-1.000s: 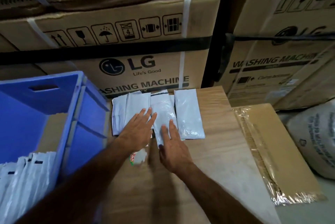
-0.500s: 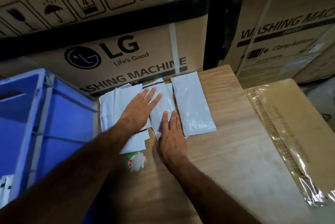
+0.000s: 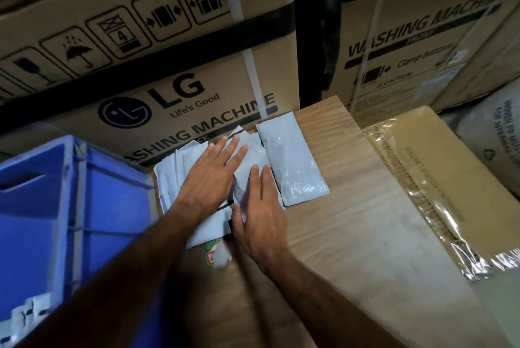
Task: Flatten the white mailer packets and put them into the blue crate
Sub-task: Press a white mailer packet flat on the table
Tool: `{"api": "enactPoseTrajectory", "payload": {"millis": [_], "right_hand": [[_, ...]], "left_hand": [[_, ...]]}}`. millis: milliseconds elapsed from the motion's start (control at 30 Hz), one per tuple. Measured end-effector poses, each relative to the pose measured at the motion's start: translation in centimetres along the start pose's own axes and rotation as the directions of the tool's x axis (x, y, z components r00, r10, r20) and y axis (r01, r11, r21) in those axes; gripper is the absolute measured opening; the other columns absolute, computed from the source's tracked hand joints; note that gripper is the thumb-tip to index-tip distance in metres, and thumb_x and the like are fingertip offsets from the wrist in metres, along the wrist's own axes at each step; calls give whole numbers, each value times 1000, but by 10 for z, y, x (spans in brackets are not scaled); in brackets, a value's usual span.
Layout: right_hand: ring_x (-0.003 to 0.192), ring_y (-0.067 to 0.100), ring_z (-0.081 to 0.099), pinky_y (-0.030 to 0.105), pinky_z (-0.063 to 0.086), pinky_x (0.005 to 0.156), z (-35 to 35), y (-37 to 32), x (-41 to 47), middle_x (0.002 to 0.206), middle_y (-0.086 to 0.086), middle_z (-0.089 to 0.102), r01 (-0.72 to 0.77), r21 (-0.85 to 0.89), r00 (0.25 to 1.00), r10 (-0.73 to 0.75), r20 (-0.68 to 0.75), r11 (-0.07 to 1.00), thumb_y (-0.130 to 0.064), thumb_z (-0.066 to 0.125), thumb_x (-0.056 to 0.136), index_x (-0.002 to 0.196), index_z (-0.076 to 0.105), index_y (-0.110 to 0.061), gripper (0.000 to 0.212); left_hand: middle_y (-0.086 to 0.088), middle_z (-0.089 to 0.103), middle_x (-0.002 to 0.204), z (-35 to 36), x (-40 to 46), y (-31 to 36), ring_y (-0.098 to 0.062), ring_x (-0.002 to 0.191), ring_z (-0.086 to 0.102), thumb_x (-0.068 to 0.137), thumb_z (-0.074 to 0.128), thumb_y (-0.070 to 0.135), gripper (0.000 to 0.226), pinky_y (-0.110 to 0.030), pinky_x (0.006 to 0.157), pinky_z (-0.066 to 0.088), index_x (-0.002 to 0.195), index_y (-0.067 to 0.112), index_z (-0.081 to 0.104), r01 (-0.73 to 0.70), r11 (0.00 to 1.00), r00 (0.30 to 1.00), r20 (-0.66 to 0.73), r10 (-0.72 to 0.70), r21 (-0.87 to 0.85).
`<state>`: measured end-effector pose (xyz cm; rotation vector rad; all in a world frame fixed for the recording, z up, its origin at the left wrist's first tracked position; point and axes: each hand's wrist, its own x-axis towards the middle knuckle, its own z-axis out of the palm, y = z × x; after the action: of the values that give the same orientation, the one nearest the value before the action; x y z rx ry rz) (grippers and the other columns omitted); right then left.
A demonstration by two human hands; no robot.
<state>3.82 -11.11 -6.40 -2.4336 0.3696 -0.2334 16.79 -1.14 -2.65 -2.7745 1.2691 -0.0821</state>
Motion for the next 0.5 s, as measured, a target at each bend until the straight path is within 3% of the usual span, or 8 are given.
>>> {"api": "enactPoseTrajectory", "payload": {"millis": [100,200,333,400,500], "right_hand": [[154,32,23,43,32,121,-22,-12,-9,165,23,23,-44,69,998,47,-51,997,-45,47,100,159,22,-3,77],[152,31,27,43,36,119,-39,-16,-24,165,20,25,-44,80,997,49,-62,996,-46,34,104,160,24,-7,68],[153,33,26,46,35,119,-54,1,-59,164,21,25,114,-82,993,-114,13,990,-31,39,101,160,27,-9,64],[153,33,25,46,32,121,-64,17,-82,165,19,25,198,-104,978,-188,94,975,-27,29,95,159,29,-11,66],[149,35,31,48,32,120,-77,42,-116,163,18,31,304,-162,944,-274,183,939,-14,32,84,156,36,-12,72]], "left_hand": [[-18,28,164,-24,-17,30,-35,151,27,88,60,5,71,-50,123,26,155,6,36,51,999,998,-22,-51,-10],[-14,16,168,-43,-44,63,-29,155,16,96,51,17,69,-45,126,17,159,8,25,188,981,982,28,-187,-40],[-17,34,161,-53,-93,102,-32,149,35,93,35,19,63,-48,121,29,154,4,38,283,958,959,-7,-284,-45],[-17,41,157,-46,-123,120,-33,144,42,88,37,12,63,-46,122,28,150,3,44,301,953,953,-35,-301,-24],[-19,40,157,-26,-173,150,-34,144,42,90,34,12,62,-47,118,25,151,1,43,302,951,953,-6,-303,-62]]}}
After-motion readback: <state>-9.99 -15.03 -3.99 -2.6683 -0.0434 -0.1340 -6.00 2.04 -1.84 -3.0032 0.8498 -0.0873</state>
